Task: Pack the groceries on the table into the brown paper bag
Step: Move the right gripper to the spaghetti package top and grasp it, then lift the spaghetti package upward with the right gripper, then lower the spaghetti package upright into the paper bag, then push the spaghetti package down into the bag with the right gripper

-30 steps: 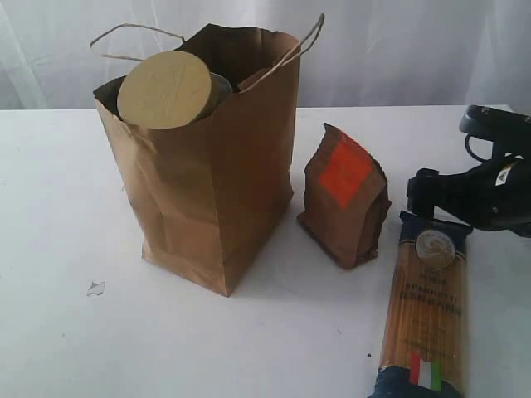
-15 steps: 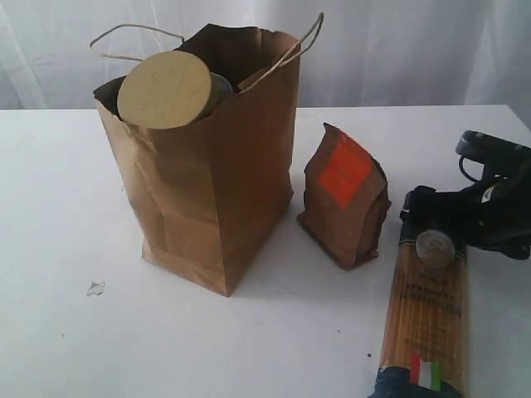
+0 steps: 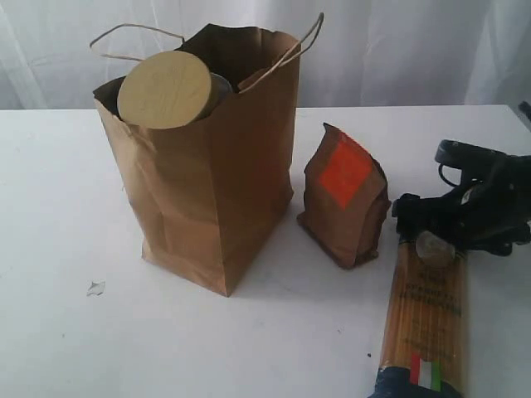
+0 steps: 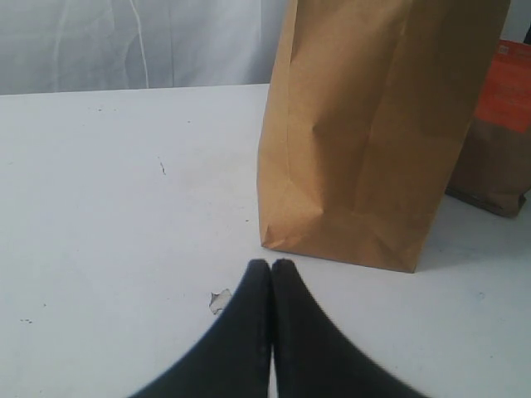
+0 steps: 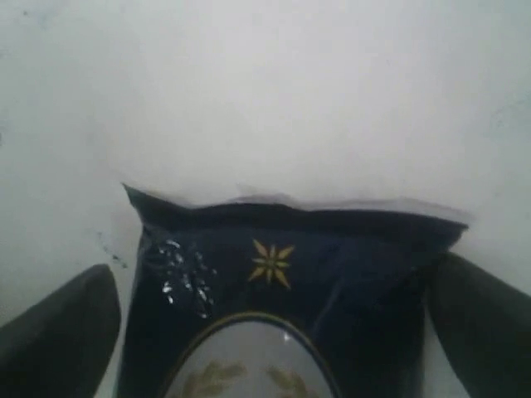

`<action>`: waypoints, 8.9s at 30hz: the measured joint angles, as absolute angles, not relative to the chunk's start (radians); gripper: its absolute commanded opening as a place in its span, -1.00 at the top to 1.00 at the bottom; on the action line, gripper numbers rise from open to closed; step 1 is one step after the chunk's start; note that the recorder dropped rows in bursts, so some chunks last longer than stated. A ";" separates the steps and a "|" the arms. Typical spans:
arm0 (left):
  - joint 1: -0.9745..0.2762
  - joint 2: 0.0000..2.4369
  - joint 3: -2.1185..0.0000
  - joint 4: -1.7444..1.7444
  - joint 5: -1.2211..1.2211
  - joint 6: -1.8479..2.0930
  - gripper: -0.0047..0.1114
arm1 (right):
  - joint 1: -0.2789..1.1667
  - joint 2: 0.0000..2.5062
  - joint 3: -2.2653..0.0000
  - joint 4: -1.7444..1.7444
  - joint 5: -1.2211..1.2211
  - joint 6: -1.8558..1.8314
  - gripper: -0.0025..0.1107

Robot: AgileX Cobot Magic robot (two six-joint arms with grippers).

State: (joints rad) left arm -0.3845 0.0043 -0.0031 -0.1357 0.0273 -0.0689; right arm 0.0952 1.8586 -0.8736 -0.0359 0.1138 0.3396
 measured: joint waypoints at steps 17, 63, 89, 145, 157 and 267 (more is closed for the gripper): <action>-0.385 0.004 -0.003 -0.136 0.027 -0.069 0.92 | 0.140 1.888 -0.926 -0.025 0.251 0.046 0.96; -0.385 0.004 -0.003 -0.136 0.027 -0.069 0.92 | 0.150 1.319 -1.021 -0.030 0.187 0.009 0.96; -0.385 0.004 -0.003 -0.136 0.027 -0.069 0.92 | 0.379 1.316 -1.566 -0.034 0.214 -0.178 0.96; -0.385 0.004 -0.003 -0.136 0.027 -0.069 0.92 | 0.610 1.515 -1.903 -0.165 0.242 -0.207 0.96; -0.385 0.004 -0.003 -0.136 0.027 -0.069 0.92 | 0.669 1.669 -1.903 -0.158 0.217 -0.205 0.96; -0.385 0.004 -0.003 -0.136 0.027 -0.069 0.92 | 0.626 1.734 -1.530 -0.015 0.325 -0.128 -0.10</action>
